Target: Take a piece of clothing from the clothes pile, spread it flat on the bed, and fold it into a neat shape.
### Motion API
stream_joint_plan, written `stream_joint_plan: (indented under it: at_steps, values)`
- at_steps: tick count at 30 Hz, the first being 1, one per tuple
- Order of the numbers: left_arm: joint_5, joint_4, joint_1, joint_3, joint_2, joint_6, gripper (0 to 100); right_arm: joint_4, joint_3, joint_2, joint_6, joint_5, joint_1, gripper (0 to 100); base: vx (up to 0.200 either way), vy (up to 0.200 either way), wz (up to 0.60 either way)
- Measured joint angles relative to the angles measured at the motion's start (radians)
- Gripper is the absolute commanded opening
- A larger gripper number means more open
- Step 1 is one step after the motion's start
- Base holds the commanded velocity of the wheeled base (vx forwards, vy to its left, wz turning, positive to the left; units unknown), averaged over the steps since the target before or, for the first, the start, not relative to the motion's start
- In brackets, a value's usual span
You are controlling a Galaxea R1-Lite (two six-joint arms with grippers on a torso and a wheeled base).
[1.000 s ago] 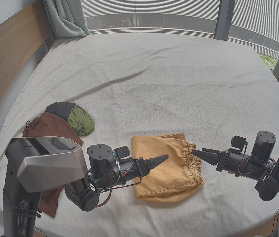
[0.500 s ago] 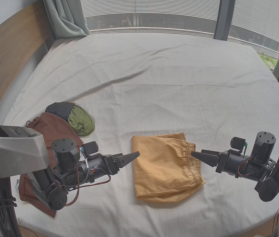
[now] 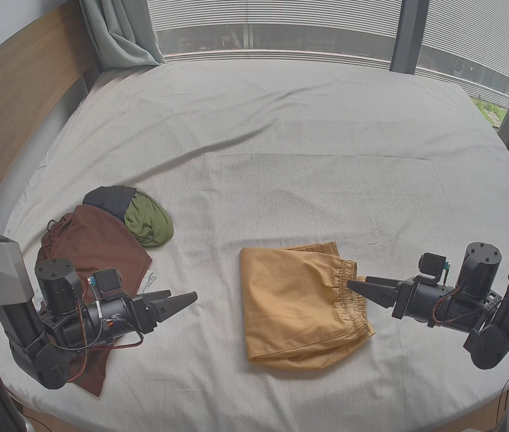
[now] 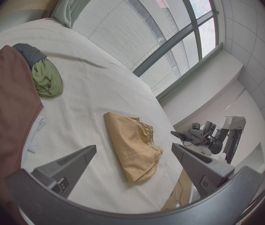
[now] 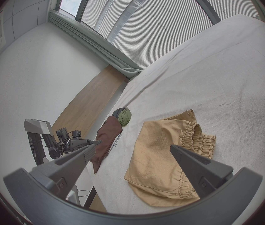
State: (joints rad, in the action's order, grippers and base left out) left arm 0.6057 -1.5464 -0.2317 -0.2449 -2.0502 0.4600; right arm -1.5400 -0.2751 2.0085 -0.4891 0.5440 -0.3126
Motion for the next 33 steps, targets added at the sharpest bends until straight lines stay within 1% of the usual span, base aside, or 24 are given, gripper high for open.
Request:
stream_joint_plan:
  at_steps: [5, 10, 17, 21, 26, 30, 33]
  values:
    - [0.010, 0.000, 0.046, 0.019, 0.016, -0.106, 100, 0.000, 0.001, 0.008, 0.000, 0.000, 0.000, 100, 0.000, 0.000, 0.00]
    - [0.052, 0.000, 0.096, 0.039, 0.020, -0.199, 100, 0.000, 0.002, 0.016, 0.000, 0.000, -0.001, 100, 0.000, 0.000, 0.00]
    - [0.066, 0.000, 0.118, 0.057, 0.021, -0.215, 100, 0.000, 0.003, 0.034, 0.004, 0.000, -0.004, 100, 0.000, 0.000, 0.00]
    - [0.066, 0.000, 0.119, 0.061, 0.021, -0.217, 100, 0.000, 0.009, 0.053, 0.052, 0.000, 0.003, 100, 0.000, 0.000, 0.00]
    - [0.065, 0.001, 0.120, 0.080, 0.020, -0.224, 100, 0.000, 0.021, 0.068, 0.066, -0.003, 0.009, 100, 0.000, 0.000, 0.00]
    - [0.065, 0.000, 0.119, 0.091, 0.018, -0.260, 100, 0.000, 0.028, 0.077, 0.069, -0.008, 0.016, 100, 0.000, 0.000, 0.00]
    - [0.064, 0.000, 0.119, 0.094, 0.010, -0.314, 100, 0.000, 0.034, 0.087, 0.078, -0.008, 0.021, 100, 0.000, 0.000, 0.00]
